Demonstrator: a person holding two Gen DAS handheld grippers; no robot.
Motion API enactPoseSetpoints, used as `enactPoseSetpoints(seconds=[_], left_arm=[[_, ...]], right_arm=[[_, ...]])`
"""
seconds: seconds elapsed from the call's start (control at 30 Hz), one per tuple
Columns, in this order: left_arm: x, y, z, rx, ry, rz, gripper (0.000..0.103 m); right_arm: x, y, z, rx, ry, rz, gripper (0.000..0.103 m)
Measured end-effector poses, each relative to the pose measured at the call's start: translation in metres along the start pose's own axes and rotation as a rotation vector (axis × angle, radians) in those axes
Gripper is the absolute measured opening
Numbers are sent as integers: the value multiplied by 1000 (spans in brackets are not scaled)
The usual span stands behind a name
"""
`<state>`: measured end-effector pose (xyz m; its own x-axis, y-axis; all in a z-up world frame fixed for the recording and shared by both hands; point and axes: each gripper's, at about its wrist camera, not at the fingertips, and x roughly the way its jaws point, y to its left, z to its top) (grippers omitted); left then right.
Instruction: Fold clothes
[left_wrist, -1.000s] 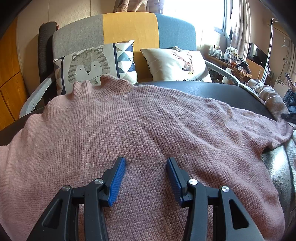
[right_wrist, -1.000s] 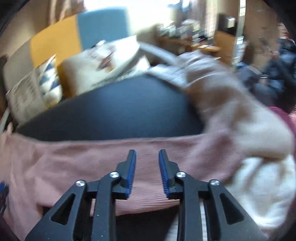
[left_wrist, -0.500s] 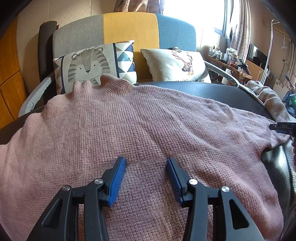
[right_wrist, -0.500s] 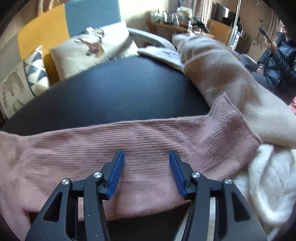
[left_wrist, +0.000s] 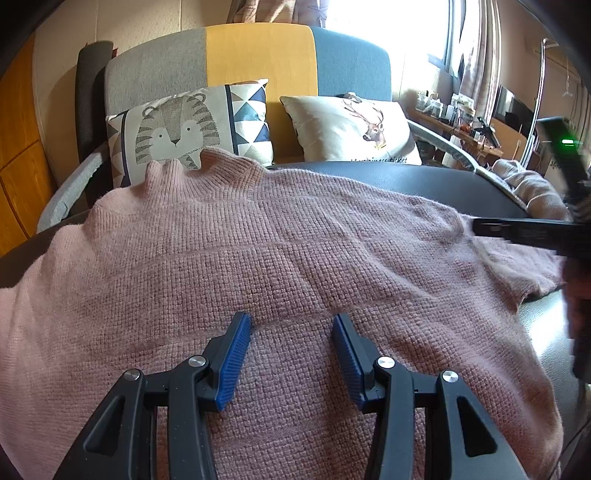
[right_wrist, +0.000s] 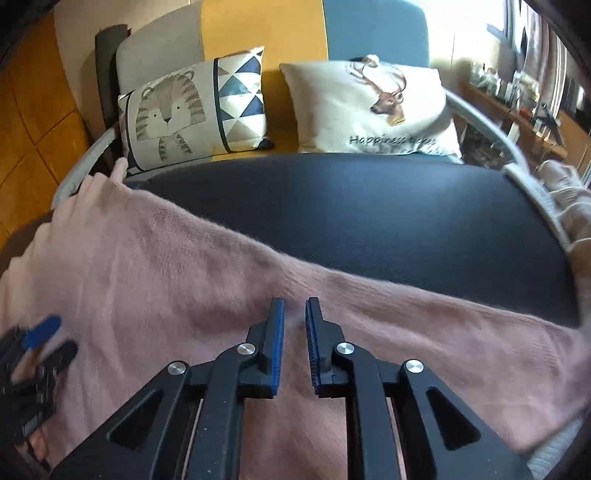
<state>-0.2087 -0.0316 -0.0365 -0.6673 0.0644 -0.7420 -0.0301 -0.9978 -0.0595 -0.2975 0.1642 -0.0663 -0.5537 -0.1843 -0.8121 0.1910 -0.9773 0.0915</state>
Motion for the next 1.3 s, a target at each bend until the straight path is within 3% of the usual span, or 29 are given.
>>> enactPoseSetpoints(seconds=[0.3,0.43,0.63,0.8,0.93,1.07,1.23,1.3], left_arm=[[1,2,1,-10,-3,-12,48],[1,3,0,-11,-2,-12,48],[1,-1,2,9,5,12,48],[-8,-7,-3,112,33,46,48],[-24,0,-19,201,53,83,48],[-49,15,-39,187,38,37,48],[-68,30,-58,154,32,59,48],[-74,38,-66,127,31,62,48]], right_arm=[[19,-15,1,36,-37,-35,11],[-3,-12,-11,57,-38,23,14],[-23,26,-55,-32,21,86,14],[-19,27,-68,-60,9,35,14],[-31,25,-66,17,29,40,14],[-55,62,-84,-43,21,87,15],[-52,112,-117,-192,49,95,15],[-52,114,-124,-203,11,84,16]])
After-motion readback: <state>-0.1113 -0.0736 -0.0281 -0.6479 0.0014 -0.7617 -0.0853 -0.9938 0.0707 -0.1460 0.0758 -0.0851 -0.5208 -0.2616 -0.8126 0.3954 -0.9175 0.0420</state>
